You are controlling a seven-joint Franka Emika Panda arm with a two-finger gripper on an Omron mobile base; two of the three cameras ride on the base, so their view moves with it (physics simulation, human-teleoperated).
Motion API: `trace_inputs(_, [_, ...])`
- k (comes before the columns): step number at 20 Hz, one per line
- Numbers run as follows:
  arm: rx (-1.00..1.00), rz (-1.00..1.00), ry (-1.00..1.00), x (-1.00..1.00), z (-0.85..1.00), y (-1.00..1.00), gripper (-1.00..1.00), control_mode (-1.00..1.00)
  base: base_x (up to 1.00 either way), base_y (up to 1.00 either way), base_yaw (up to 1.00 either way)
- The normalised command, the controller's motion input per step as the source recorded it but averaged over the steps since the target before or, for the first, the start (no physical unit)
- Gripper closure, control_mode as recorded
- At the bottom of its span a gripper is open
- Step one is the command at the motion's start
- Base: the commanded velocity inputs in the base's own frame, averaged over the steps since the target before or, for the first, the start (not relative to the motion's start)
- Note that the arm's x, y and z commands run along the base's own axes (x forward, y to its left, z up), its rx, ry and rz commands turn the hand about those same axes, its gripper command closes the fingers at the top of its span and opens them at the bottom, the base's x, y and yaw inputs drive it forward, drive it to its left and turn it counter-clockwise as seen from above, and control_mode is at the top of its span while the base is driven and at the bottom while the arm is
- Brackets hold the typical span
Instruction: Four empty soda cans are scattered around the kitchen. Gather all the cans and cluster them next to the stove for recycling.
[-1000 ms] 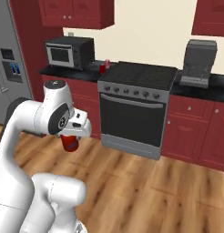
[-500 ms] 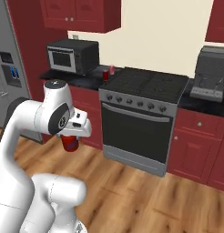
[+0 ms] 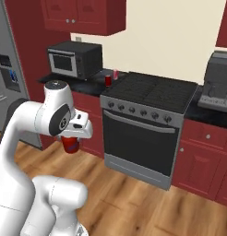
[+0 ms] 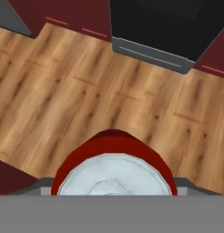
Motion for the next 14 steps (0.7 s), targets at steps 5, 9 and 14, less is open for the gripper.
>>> trace_inputs(5, [0.00, 0.00, 0.00, 0.00, 0.00, 0.00, 1.00, 1.00, 0.46, 0.34, 0.00])
trace_inputs(9, [0.00, 0.00, 0.00, 0.00, 0.00, 0.00, 1.00, 1.00, 0.49, 0.38, -0.01])
trace_inputs(14, [0.00, 0.00, 0.00, 0.00, 0.00, 0.00, 1.00, 1.00, 0.64, 0.24, 0.00])
